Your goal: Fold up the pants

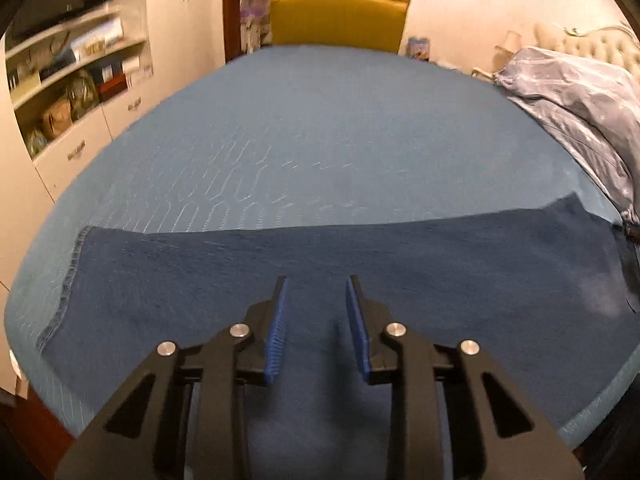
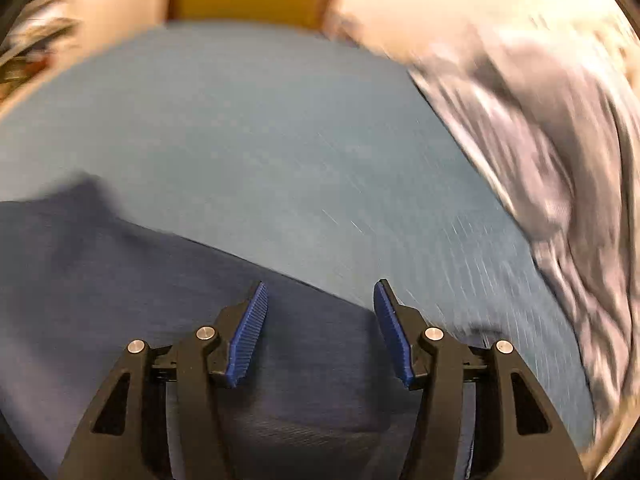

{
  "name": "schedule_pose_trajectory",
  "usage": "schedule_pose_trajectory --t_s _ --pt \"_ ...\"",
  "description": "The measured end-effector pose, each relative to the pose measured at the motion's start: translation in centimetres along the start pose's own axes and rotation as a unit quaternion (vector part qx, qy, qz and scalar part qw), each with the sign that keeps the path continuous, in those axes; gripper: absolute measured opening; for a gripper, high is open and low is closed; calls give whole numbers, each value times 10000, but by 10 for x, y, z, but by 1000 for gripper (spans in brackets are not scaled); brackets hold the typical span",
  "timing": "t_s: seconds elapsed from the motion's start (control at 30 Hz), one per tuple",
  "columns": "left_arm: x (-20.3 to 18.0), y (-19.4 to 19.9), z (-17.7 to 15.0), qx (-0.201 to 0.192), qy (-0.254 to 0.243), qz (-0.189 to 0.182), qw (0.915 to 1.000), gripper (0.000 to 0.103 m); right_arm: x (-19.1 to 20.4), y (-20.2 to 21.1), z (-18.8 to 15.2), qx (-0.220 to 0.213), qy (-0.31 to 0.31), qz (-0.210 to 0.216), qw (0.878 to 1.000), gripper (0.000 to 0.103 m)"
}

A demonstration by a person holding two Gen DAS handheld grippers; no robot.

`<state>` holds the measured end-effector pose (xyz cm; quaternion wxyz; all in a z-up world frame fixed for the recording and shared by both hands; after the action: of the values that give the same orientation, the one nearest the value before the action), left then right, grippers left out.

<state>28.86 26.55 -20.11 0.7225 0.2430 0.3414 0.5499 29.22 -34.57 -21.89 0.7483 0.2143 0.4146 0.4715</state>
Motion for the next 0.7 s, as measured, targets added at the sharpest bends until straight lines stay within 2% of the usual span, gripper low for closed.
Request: schedule_pose_trajectory --t_s 0.07,0.17,0.2,0.27,0.3,0.33,0.37,0.4,0.43,0.5,0.53,0.57,0.6,0.63,0.67,0.7 --pt "32 -8 3 161 113 296 9994 29 -8 -11 -10 -22 -181 223 9996 55" --pt "105 -8 5 279 514 710 9958 31 -1 -10 -15 -212 9 -96 9997 56" --pt "121 -5 5 266 652 806 9943 31 1 -10 -15 -247 58 -192 9995 56" --pt "177 11 9 92 1147 1084 9874 31 1 -9 -11 -288 96 -316 9990 57" --pt "193 21 11 0 1274 1110 9856 14 1 -10 -12 -306 99 -342 9989 58" --pt "206 34 16 -132 1406 1158 9832 16 2 -9 -13 -323 108 -371 9987 58" --pt "208 43 20 -273 1389 1122 9836 17 3 -7 -13 -339 122 -411 9985 59" --pt "198 51 26 -464 1270 789 9877 20 4 -4 -13 -352 129 -431 9984 60" --pt "184 51 29 -494 1144 451 9912 27 4 -4 -12 -367 121 -434 9983 61" --pt "146 34 27 -199 563 49 9982 39 3 -5 -14 -375 85 -420 9984 62" --pt "133 23 23 -23 257 -29 9997 46 3 -5 -14 -374 86 -427 9984 63" --pt "121 8 19 199 -47 -66 9998 47 3 -5 -14 -379 81 -440 9983 64" --pt "120 -3 19 317 -110 -1 9994 47 2 -4 -13 -386 65 -445 9982 66" --pt "134 -13 20 376 -14 110 9992 47 0 -4 -12 -375 16 -413 9984 67" --pt "146 -10 25 187 208 8 9996 47 -4 -4 -11 -344 -44 -374 9987 71" --pt "173 -2 33 35 618 275 9977 47 -8 -4 -9 -310 -95 -359 9988 76"
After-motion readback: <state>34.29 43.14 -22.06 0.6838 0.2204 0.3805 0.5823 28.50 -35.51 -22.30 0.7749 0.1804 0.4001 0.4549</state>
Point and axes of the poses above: each gripper's, at about its wrist camera, not at the fingertips, and y roughly against the way its jaws point, x to its left, z to its top, the point moved 7 cm from there along -y, roughly the way its jaws point, and after that the axes turned 14 degrees about -z, right-handed, at the moved point
